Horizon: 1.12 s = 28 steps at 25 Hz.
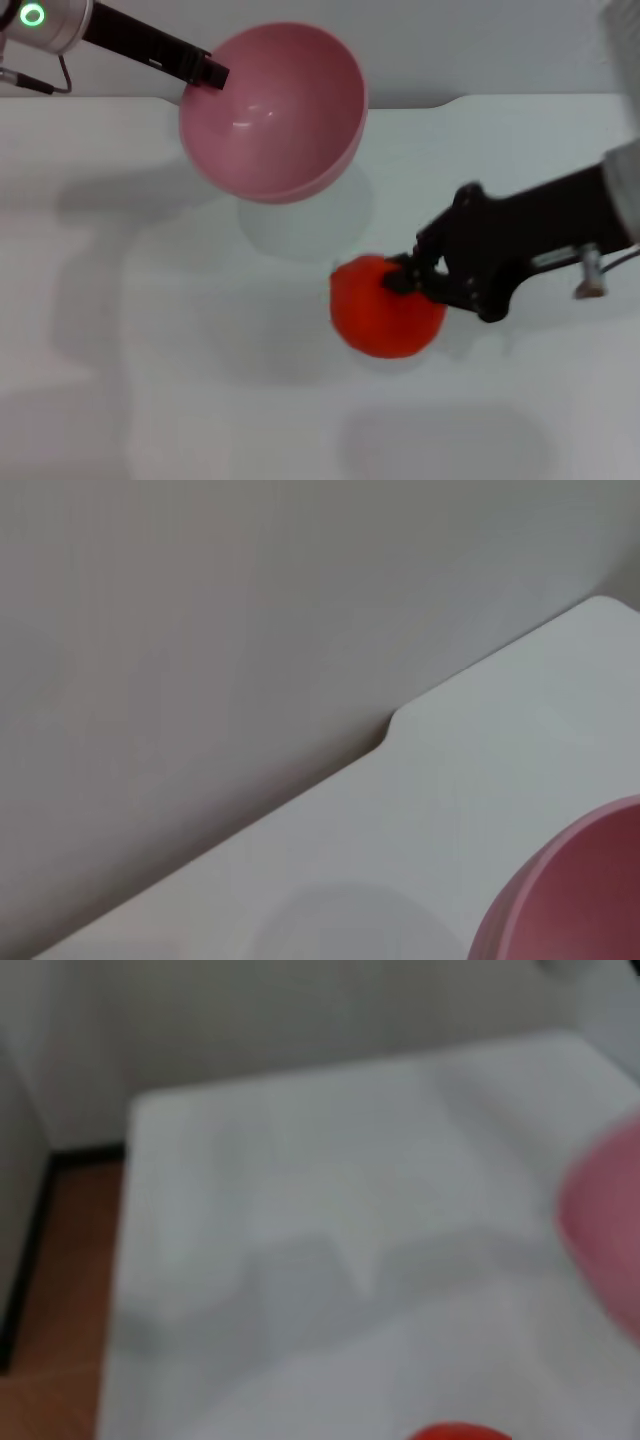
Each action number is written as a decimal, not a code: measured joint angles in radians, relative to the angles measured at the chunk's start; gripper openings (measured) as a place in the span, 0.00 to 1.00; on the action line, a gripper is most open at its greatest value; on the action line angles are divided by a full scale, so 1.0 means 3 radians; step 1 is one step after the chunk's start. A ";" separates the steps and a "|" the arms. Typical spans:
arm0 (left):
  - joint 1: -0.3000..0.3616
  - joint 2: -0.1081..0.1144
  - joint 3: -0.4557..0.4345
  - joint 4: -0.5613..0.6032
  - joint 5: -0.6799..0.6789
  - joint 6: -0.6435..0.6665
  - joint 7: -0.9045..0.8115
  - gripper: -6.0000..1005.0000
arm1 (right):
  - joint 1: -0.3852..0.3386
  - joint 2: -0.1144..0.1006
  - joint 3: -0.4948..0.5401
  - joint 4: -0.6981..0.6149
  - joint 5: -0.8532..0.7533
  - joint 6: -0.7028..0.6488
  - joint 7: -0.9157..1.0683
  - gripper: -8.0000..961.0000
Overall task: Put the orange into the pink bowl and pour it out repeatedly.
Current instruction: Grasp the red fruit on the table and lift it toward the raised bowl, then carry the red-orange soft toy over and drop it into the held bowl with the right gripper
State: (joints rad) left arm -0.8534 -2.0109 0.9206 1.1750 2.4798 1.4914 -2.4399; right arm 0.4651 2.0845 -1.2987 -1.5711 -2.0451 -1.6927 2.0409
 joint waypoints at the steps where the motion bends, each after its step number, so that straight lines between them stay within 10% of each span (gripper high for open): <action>1: 0.0000 -0.0004 0.0001 -0.0019 0.0000 -0.0007 0.0016 0.05 | -0.0002 0.0000 0.0062 -0.0112 0.0102 -0.0105 0.0029 0.05; 14: 0.0118 -0.0084 0.0249 -0.0133 -0.0001 -0.0112 0.0054 0.05 | 0.0037 -0.0014 0.0730 -0.1502 0.0459 -0.0292 0.0429 0.05; 28: 0.0126 -0.0159 0.0732 -0.0184 -0.0207 -0.0166 -0.0038 0.05 | 0.0015 -0.0019 0.0613 -0.0614 0.0548 0.0420 -0.0015 0.06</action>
State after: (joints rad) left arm -0.8156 -2.0585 1.1403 1.1198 2.4176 1.4416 -2.4512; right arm 0.4697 2.0787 -1.1147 -1.7552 -1.8807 -1.5666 2.0365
